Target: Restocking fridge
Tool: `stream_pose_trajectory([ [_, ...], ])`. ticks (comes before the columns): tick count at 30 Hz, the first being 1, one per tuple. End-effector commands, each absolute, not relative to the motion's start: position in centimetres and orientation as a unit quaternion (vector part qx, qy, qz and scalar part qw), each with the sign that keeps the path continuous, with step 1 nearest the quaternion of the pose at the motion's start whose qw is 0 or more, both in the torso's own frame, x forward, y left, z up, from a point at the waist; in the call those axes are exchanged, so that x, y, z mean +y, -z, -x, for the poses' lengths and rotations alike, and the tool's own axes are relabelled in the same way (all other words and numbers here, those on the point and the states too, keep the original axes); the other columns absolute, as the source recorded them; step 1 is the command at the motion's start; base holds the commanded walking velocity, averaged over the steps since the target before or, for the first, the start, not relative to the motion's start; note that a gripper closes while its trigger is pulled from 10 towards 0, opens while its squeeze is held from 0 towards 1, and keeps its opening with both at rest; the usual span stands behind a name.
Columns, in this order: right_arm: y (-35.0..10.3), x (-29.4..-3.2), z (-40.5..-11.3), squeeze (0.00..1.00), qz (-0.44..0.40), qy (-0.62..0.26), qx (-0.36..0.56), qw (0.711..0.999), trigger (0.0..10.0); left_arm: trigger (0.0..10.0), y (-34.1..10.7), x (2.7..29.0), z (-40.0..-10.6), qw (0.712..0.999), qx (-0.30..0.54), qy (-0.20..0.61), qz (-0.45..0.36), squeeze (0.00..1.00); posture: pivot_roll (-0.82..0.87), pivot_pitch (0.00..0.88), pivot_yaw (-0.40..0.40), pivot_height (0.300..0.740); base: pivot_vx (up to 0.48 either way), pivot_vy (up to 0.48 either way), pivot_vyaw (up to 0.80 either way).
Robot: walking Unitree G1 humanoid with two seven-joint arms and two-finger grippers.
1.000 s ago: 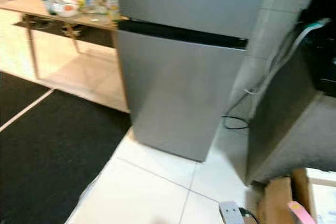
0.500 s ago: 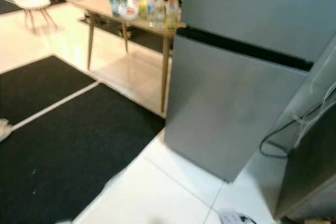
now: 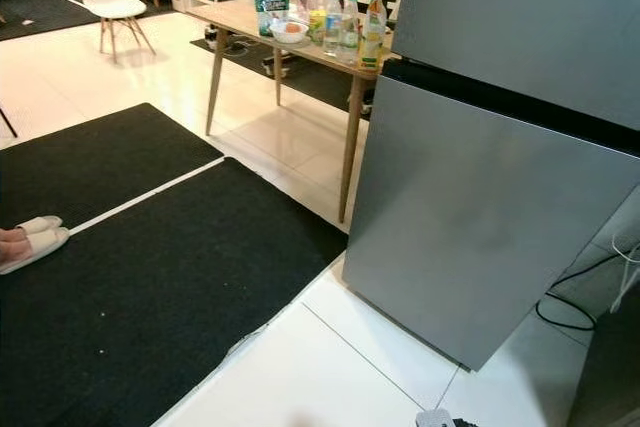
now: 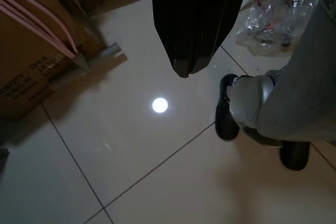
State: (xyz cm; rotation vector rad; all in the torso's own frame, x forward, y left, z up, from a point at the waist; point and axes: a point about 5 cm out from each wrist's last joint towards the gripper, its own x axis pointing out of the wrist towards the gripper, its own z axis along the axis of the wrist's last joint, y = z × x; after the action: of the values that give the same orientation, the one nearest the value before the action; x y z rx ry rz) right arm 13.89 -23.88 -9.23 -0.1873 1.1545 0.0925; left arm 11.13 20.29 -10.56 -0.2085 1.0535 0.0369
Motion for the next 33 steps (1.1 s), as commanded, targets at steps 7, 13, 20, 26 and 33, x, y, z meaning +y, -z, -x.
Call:
stream_pose_trajectory([
  [7,9.25,-24.38,-13.65,0.0,0.103,-0.026,0.554,0.826,10.0,10.0,10.66,20.37,-10.8,0.855,0.511,-0.008,0.088,0.0,-0.06,0.012,-0.036,0.74,0.314,0.0,0.0],
  [13,9.24,-24.54,-13.59,0.0,0.102,-0.02,0.558,0.823,10.0,10.0,10.67,20.5,-10.71,0.854,0.513,-0.009,0.086,0.0,-0.06,0.013,-0.034,0.74,0.319,0.0,0.0],
  [20,9.3,-24.49,-13.51,0.0,0.105,-0.019,0.563,0.82,10.0,10.0,10.67,20.81,-10.55,0.853,0.515,-0.015,0.083,0.0,-0.06,0.017,-0.032,0.74,0.318,0.0,-0.57],
  [26,9.28,-24.75,-13.45,0.0,0.113,-0.008,0.566,0.817,10.0,10.0,10.68,20.89,-10.49,0.852,0.516,-0.016,0.083,0.0,-0.05,0.017,-0.03,0.74,0.319,0.0,-0.79],
  [33,9.05,-25.01,-13.88,0.0,0.118,0.0,0.554,0.824,10.0,10.0,10.67,20.85,-10.53,0.852,0.516,-0.014,0.083,0.0,-0.06,0.017,-0.027,0.74,0.314,0.0,-0.65],
])
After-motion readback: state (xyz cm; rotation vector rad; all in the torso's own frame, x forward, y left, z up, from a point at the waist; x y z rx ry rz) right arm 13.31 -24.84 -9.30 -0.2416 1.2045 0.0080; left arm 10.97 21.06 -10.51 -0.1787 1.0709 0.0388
